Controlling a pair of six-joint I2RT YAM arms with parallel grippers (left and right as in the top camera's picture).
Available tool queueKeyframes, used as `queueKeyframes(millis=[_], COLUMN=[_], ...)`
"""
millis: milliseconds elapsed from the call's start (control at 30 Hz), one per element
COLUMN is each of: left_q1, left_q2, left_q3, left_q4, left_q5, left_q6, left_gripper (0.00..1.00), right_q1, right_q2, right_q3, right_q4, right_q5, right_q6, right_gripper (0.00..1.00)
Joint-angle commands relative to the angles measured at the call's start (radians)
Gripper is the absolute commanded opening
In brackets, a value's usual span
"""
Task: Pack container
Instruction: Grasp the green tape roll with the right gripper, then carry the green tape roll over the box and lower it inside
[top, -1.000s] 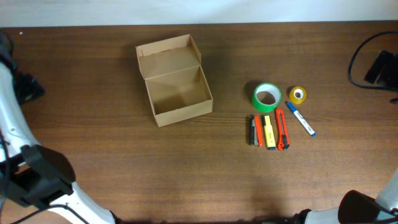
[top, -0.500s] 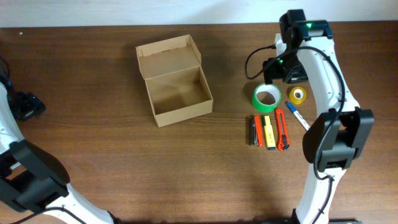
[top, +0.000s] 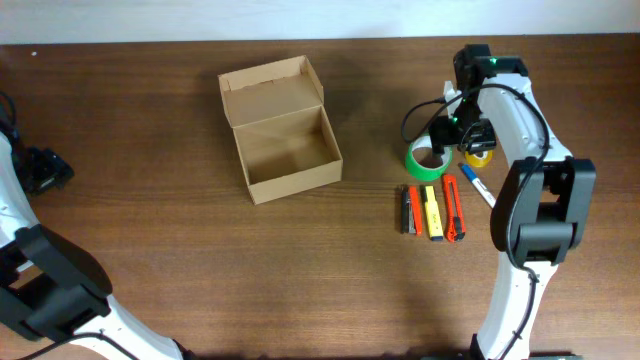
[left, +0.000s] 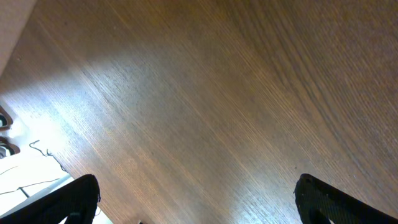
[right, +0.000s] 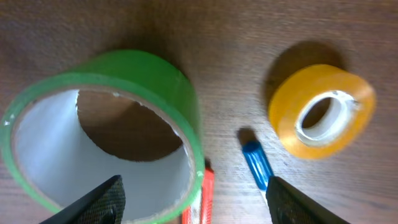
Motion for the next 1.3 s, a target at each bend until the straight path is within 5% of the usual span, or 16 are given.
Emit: queueKeyframes(millis=[0,200,300,333,467,833,1267], left_q1=[0.005,0.005,0.005,0.005,0.005,0.005,0.005], left_q2=[-0.026,-0.026,-0.026,-0.026,-0.026,-0.026,-0.026], left_q3=[-0.005,-0.005,-0.005,-0.005,-0.005,-0.005,-0.005], left_q4=[0.000,0.000,0.000,0.000,0.000,0.000,0.000], left_q5=[0.010,0.010,0.010,0.010,0.010,0.010,0.010], left_q6=[0.012,0.012,0.012,0.012,0.012,0.011,0.012], left_gripper=[1.00,1.00,1.00,1.00,1.00,1.00,1.00], right_q1=[-0.005,-0.004,-0.005,-0.005,-0.004,0.139,0.608], right_q2=[0.006,0.026,0.033,0.032,0.032,0.032,0.023], right_q3=[-0.047,-0.098,-0.098,-0.094,0.055,0.922,0.867], right_q4=[0.017,0.045,0.048,0.051,0.002,-0.179,-0.298], right_q5=[-0.030,-0.037,-0.055,-0.060,-0.074,-0.025,-0.019], right_q6=[-0.010,-0.002,-0.002,-0.002,-0.003,-0.040,-0.159], right_gripper=[0.72,0.38,0.06,0.04,0.04,0.04,0.03])
